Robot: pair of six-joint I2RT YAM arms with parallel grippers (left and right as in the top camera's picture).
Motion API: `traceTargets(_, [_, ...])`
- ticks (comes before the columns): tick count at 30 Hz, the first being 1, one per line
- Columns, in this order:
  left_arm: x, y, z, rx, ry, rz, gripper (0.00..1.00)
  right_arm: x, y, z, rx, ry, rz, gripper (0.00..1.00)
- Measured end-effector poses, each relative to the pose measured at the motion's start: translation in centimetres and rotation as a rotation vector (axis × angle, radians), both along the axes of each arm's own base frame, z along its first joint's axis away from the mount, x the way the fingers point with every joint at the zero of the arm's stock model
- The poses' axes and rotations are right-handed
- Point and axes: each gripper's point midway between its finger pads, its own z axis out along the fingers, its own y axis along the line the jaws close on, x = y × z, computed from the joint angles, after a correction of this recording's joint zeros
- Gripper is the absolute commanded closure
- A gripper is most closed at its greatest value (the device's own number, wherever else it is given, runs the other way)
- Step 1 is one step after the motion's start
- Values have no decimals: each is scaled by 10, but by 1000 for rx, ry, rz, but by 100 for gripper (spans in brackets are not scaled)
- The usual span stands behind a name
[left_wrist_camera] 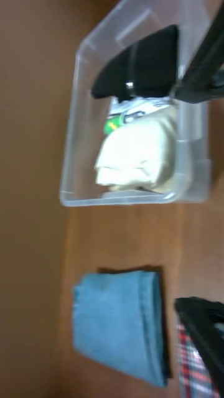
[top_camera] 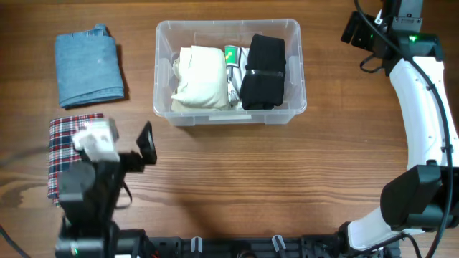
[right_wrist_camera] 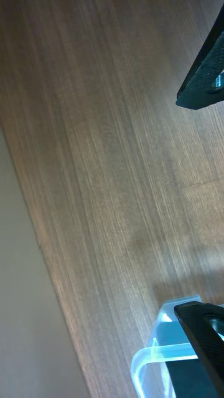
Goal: Pack container
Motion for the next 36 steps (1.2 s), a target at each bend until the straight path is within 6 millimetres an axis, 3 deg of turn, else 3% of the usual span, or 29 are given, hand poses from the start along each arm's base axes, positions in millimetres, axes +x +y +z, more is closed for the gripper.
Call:
traceTargets(2, [11, 3, 3, 14, 60, 14, 0, 0, 0, -1, 0, 3, 0, 0])
traceTargets(5, [5, 19, -21, 5, 283, 95, 0, 0, 0, -1, 0, 2, 0, 0])
traceTargets(6, [0, 34, -27, -2, 406, 171, 0, 0, 0, -1, 0, 3, 0, 0])
traceTargets(11, [1, 92, -39, -9, 612, 421, 0, 0, 0, -1, 0, 3, 0, 0])
traceTargets(15, [-9, 111, -68, -26, 760, 495, 0, 0, 0, -1, 0, 3, 0, 0])
traceTargets(20, [-4, 139, -81, -165, 759, 664, 0, 0, 0, -1, 0, 3, 0, 0])
traceTargets(28, [-21, 232, -80, -419, 580, 1008, 0, -1, 0, -2, 1, 4, 0, 0])
traceTargets(31, [-19, 257, -77, -443, 516, 992, 0, -1, 0, -2, 1, 4, 0, 0])
traceTargets(35, [-8, 261, -87, -426, 531, 876, 0, -1, 0, -2, 1, 4, 0, 0])
traceTargets(36, [-4, 261, -100, -420, 570, 830, 0, -1, 0, -2, 1, 4, 0, 0])
